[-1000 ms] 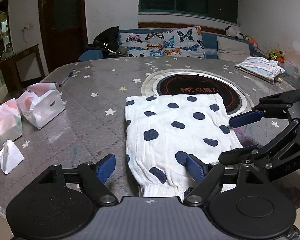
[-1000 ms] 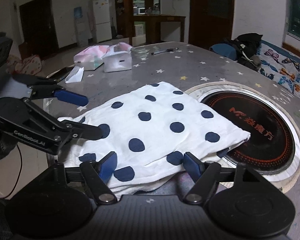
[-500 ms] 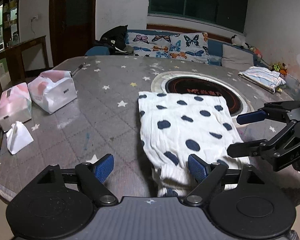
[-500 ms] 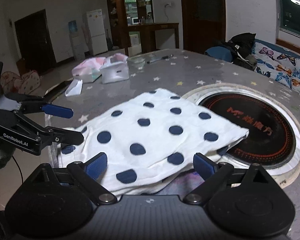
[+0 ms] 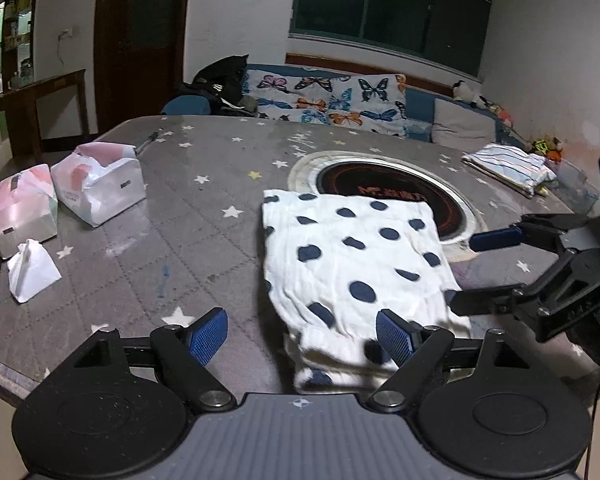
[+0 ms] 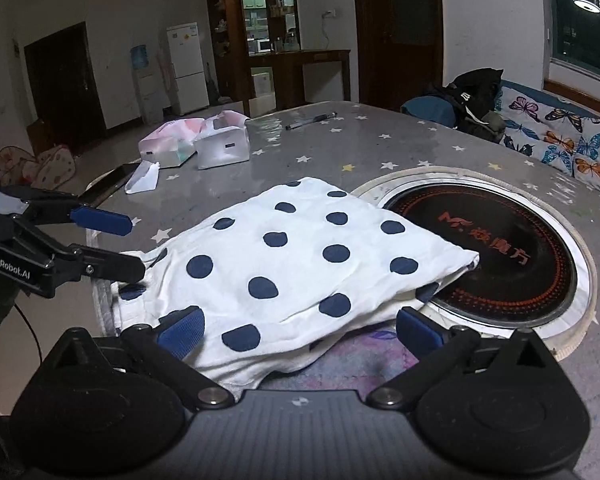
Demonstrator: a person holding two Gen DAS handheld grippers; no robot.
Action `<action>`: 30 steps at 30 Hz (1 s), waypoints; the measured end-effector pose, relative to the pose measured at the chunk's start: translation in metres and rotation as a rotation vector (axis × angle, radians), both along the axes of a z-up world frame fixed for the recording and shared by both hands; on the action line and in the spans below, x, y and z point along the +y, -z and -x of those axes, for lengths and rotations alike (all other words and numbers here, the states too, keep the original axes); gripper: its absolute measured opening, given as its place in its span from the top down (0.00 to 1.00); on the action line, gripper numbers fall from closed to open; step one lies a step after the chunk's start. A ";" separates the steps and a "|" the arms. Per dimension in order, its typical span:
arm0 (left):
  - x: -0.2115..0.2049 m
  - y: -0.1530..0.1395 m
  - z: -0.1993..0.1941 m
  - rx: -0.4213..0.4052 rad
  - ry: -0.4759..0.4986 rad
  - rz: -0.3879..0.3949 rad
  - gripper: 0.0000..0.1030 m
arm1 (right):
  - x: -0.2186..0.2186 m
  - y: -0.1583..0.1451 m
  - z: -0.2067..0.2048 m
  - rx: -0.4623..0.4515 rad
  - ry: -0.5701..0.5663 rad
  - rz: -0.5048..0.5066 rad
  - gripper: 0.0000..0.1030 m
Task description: Fold clothes
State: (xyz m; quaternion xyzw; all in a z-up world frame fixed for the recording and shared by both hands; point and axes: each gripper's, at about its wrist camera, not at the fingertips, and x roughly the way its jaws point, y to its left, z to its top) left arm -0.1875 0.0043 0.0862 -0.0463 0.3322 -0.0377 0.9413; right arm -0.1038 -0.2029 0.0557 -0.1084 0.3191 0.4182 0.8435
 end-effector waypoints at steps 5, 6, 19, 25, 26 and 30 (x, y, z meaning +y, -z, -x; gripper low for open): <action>0.000 0.002 0.006 0.013 -0.005 0.019 0.19 | -0.001 0.002 -0.003 -0.007 0.015 0.020 0.00; -0.001 0.002 0.007 0.015 -0.006 0.023 0.19 | -0.002 0.001 -0.006 -0.008 0.021 0.019 0.00; -0.010 0.009 0.019 0.035 0.046 0.029 0.19 | -0.019 -0.001 -0.041 0.019 0.123 -0.024 0.01; -0.015 0.013 0.024 0.043 0.076 0.027 0.20 | -0.024 -0.002 -0.043 0.017 0.139 -0.035 0.02; -0.018 0.014 0.025 0.038 0.083 0.001 0.20 | -0.024 -0.003 -0.043 0.016 0.139 -0.037 0.02; -0.024 0.019 0.028 0.033 0.099 -0.056 0.22 | -0.022 -0.003 -0.042 0.016 0.133 -0.037 0.02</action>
